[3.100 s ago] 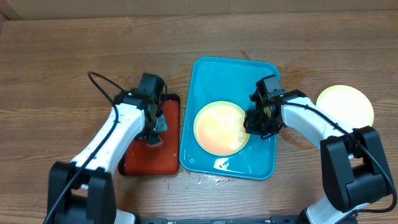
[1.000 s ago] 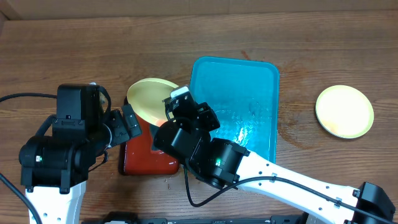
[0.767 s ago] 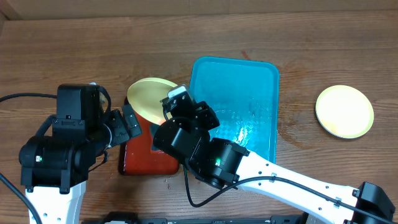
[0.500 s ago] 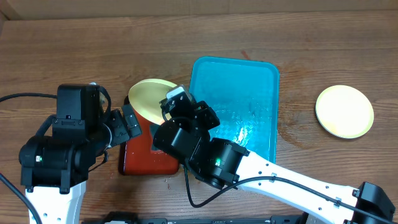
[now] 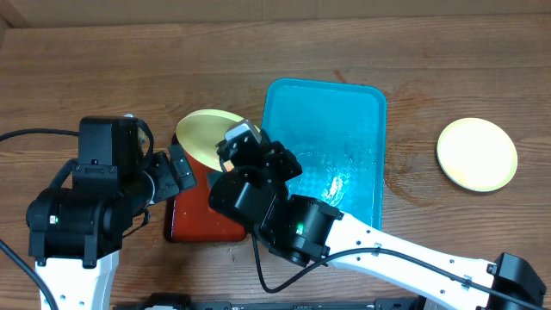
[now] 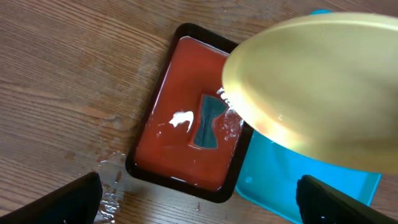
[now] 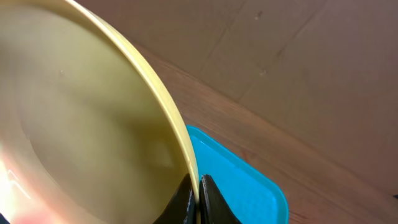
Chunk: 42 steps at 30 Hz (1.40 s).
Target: Clean dirty plates on tray and stack at the side
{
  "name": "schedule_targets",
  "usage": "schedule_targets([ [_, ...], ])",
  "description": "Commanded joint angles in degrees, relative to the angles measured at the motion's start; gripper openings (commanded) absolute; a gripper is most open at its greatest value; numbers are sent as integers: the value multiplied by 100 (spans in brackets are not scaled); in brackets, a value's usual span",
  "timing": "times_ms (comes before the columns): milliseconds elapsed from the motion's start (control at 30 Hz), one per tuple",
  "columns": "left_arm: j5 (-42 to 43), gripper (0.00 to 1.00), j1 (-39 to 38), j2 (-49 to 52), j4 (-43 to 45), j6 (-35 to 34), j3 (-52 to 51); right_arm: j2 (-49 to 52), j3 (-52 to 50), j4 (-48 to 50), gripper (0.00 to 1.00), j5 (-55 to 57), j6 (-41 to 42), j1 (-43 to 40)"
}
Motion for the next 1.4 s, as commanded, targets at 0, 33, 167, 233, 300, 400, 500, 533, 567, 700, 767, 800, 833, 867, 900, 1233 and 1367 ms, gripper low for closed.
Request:
schedule_targets([
  [0, -79, 100, 35, -22, 2, 17, 111, 37, 94, 63, 4, 245, -48, 63],
  [33, -79, 100, 35, -22, 2, 20, 111, 39, 94, 66, 4, 254, -48, 63],
  [167, -79, 100, 35, -22, 2, 20, 111, 39, 94, 92, 4, 254, -48, 61],
  [233, -79, 100, 35, -22, 2, 20, 111, 39, 94, 109, 4, 251, -46, 61],
  [300, -79, 100, 35, -22, 2, 17, 111, 39, 94, 129, 4, 251, -46, 61],
  [400, -79, 100, 35, -22, 2, 20, 111, 39, 94, 162, 4, 251, -46, 61],
  [500, -79, 100, 35, -22, 2, 20, 111, 39, 94, 160, 4, 251, -46, 61],
  [533, -79, 100, 35, -22, 2, 20, 111, 39, 94, 160, 4, 251, -46, 61],
  [567, -79, 100, 35, -22, 2, 20, 111, 39, 94, 162, 4, 251, -46, 61],
  [700, -79, 100, 35, -22, 2, 20, 111, 39, 94, 170, 4, 251, -46, 61],
  [767, -79, 100, 35, -22, 2, 20, 111, 39, 94, 173, 4, 254, -46, 61],
  [800, -79, 100, 35, -22, 2, 17, 111, 39, 94, 173, 4, 254, -46, 61],
  [833, -79, 100, 35, -22, 2, 17, 111, 39, 94, 173, 4, 254, -46, 61],
  [867, -79, 100, 35, -22, 2, 17, 111, 39, 94, 175, 4, 293, -46, 61],
  [900, -79, 100, 35, -22, 2, 17, 111, 39, 94, 179, 4, 481, -46, 48],
  [1233, -79, 100, 35, -22, 2, 17, 111, 42, 94, 402, 4, 278, 87, -2],
  [1367, -79, 100, 35, -22, 2, 17, 111, 70, 94, 599, 4, 1226, -664, 50],
])
